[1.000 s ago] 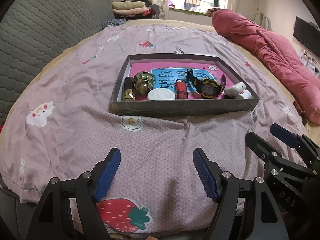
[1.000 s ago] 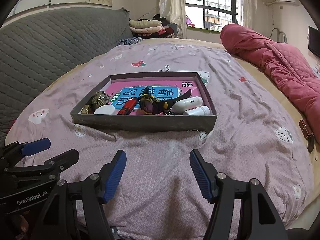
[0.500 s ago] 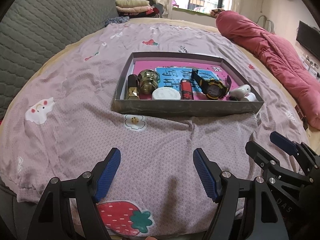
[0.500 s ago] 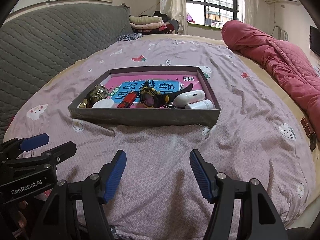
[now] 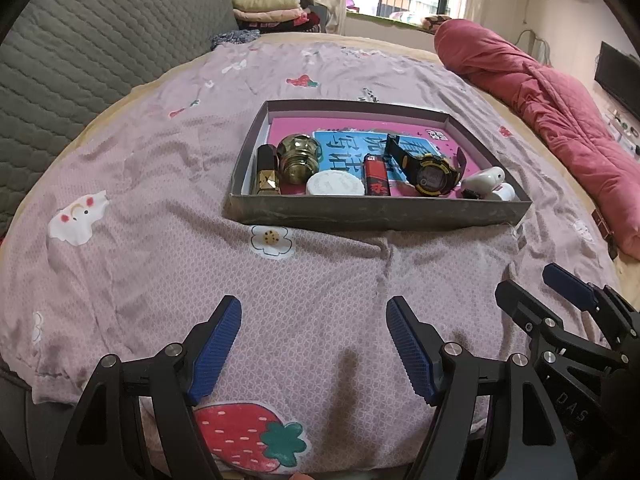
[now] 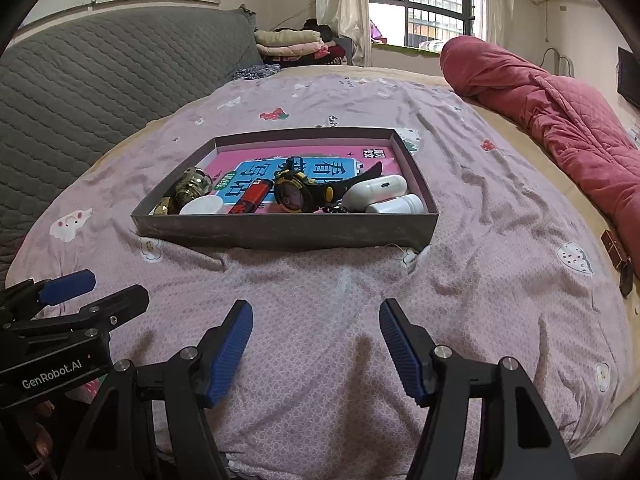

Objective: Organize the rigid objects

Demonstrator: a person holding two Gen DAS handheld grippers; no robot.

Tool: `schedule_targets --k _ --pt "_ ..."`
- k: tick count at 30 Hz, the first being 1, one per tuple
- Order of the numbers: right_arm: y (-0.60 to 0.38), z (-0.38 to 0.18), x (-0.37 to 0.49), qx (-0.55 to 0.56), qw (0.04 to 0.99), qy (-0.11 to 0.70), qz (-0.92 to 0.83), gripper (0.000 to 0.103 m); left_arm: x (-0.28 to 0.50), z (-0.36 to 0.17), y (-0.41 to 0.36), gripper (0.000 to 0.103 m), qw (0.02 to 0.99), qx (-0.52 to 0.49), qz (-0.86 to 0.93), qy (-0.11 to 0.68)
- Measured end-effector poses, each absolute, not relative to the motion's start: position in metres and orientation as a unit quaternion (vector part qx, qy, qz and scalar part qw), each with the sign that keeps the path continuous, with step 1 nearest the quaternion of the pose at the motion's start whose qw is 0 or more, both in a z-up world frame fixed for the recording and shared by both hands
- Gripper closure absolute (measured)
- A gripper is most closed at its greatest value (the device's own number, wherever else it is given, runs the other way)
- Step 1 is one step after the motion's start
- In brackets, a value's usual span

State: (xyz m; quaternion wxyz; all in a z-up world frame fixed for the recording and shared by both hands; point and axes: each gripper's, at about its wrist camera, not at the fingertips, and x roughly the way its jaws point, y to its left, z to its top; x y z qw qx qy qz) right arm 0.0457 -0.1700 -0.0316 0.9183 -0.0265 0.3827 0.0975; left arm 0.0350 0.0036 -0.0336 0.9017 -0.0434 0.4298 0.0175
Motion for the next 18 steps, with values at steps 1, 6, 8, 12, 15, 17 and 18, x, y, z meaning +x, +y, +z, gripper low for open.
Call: schedule_targets --k 1,6,8,12,15,17,18 --pt "-0.17 -0.0319 0.0457 -0.027 0.918 0.384 0.097 0.038 0.0352 -0.0339 0.0035 0.027 0.901 -0.044 0.017 0.431" --pt "-0.1703 -0.0322 0.0451 -0.028 0.918 0.383 0.098 0.038 0.0344 -0.0332 0.0029 0.027 0.902 -0.042 0.015 0.43" --pt "-0.1703 -0.0323 0.0449 -0.029 0.918 0.382 0.099 0.038 0.0349 -0.0332 0.0031 0.027 0.902 -0.043 0.015 0.43" --pt "-0.1704 -0.0334 0.0455 -0.031 0.918 0.384 0.097 0.038 0.0345 -0.0326 0.0034 0.027 0.902 -0.042 0.016 0.428" --pt "-0.1711 -0.0327 0.0452 -0.03 0.918 0.383 0.097 0.038 0.0343 -0.0324 0.0035 0.027 0.903 -0.042 0.017 0.428" --pt "-0.1714 -0.0327 0.0449 -0.03 0.918 0.383 0.097 0.038 0.0346 -0.0323 0.0034 0.027 0.903 -0.042 0.016 0.428" --pt "-0.1713 -0.0325 0.0451 -0.03 0.918 0.383 0.097 0.038 0.0345 -0.0323 0.0034 0.027 0.903 -0.042 0.017 0.428"
